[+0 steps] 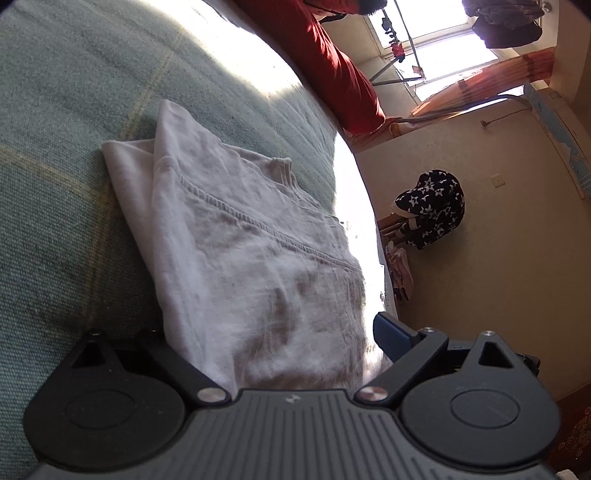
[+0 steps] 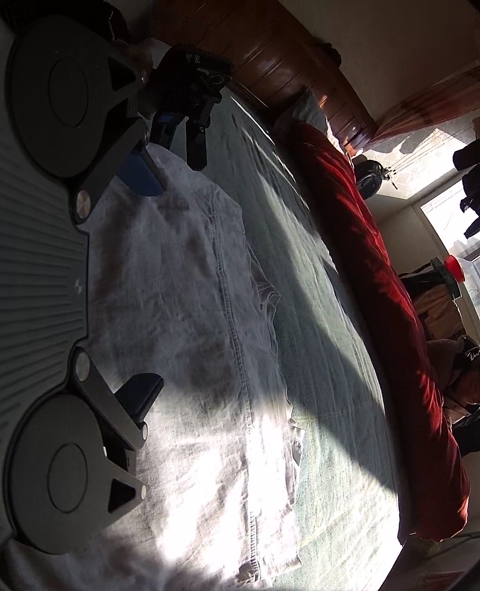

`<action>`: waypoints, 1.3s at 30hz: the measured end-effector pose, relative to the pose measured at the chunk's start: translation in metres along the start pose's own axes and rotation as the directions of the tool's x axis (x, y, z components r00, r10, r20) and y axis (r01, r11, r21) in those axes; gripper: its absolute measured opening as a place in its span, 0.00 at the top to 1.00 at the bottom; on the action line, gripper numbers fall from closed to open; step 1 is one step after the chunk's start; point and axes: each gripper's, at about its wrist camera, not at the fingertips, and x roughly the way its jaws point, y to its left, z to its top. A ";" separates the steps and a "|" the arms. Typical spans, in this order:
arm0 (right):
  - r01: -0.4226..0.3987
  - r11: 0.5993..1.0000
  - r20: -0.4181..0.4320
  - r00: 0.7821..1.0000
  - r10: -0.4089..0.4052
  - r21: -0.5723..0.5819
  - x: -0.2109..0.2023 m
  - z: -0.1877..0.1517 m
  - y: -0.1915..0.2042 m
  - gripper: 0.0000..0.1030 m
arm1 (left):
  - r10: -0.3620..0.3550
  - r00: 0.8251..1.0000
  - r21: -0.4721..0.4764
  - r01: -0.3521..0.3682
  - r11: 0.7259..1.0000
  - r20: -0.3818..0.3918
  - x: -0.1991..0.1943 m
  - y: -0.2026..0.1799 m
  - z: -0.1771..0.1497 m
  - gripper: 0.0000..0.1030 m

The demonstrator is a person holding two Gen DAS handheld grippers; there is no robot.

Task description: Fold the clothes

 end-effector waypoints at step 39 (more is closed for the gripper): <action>0.142 0.987 -0.054 0.988 -0.147 -0.075 0.110 0.061 0.015 0.00 | -0.082 0.997 0.030 0.082 0.996 0.005 -0.012 0.010 -0.003 0.08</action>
